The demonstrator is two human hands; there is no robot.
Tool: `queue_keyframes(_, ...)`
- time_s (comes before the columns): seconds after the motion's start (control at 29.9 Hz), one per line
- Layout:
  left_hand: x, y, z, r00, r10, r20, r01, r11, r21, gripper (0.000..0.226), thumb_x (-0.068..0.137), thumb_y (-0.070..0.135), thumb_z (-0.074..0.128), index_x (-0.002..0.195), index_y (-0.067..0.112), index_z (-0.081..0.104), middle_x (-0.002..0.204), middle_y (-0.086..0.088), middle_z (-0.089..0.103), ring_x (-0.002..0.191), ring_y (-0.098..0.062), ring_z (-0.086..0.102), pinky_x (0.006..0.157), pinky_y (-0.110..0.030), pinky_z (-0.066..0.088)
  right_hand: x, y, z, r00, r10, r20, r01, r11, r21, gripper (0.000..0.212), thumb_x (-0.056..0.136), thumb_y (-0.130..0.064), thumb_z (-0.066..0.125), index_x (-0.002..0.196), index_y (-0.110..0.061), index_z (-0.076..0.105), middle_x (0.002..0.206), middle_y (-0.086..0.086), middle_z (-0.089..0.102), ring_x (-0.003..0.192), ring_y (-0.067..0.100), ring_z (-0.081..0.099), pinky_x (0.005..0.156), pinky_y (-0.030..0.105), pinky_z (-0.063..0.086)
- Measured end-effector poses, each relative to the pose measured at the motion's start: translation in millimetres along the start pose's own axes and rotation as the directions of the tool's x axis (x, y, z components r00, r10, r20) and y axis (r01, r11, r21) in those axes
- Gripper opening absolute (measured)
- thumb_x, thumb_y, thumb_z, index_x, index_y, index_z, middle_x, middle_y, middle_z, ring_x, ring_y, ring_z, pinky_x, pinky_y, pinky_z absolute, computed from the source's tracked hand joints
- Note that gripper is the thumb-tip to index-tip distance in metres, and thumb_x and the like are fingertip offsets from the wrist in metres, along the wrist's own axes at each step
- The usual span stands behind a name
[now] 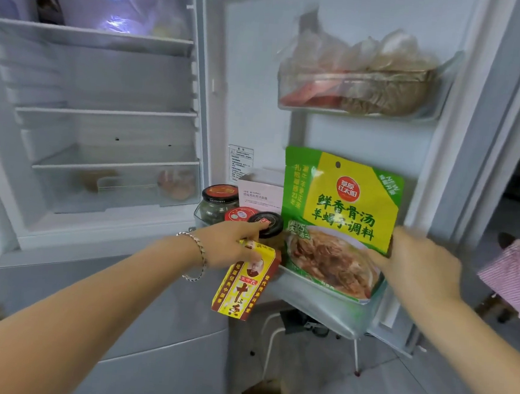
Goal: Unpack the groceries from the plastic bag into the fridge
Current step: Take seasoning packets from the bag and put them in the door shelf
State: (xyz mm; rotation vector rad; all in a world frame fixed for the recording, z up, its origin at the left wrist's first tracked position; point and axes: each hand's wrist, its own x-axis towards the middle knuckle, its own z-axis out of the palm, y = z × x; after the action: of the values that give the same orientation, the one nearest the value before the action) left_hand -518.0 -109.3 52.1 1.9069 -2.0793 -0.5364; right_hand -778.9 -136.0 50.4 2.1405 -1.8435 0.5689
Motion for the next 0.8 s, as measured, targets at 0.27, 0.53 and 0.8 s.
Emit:
queue_keyframes(0.27,17.9,22.7,8.6,0.993,0.105,-0.046,-0.108,0.991,-0.077,0.047,0.090,0.025,0.059,0.134,0.023,0.044,0.145,0.005,0.039,0.124,-0.009,0.041,0.099,-0.023,0.033,-2.8,-1.9,-29.6,0.949,-0.291,0.121,0.193,0.840,0.507,0.039,0.077,-0.050,0.067,0.104,-0.022,0.063,0.096,-0.010,0.064,0.086,0.009,0.061,0.077,0.029,0.051)
queue_keyframes(0.53,36.4,53.0,26.0,0.893,0.306,-0.329,-0.348,0.934,-0.076,0.053,0.086,0.042,0.057,0.131,0.017,0.047,0.133,0.000,0.052,0.119,-0.010,0.050,0.104,-0.031,0.041,45.3,-16.7,3.7,0.852,-0.523,0.042,0.369,0.653,0.661,0.050,0.084,-0.030,0.068,0.130,-0.029,0.048,0.113,-0.006,0.065,0.094,0.010,0.061,0.081,0.029,0.050)
queue_keyframes(0.8,56.7,35.9,85.7,0.961,0.230,-0.155,-0.162,0.919,0.359,0.035,0.097,0.036,0.042,0.118,0.017,0.063,0.122,-0.001,0.059,0.115,-0.020,0.051,0.099,-0.035,0.039,70.2,31.4,0.8,0.874,-0.485,0.016,0.378,0.702,0.604,0.047,0.081,-0.025,0.071,0.125,-0.026,0.055,0.118,-0.012,0.053,0.107,0.002,0.047,0.087,0.019,0.038)
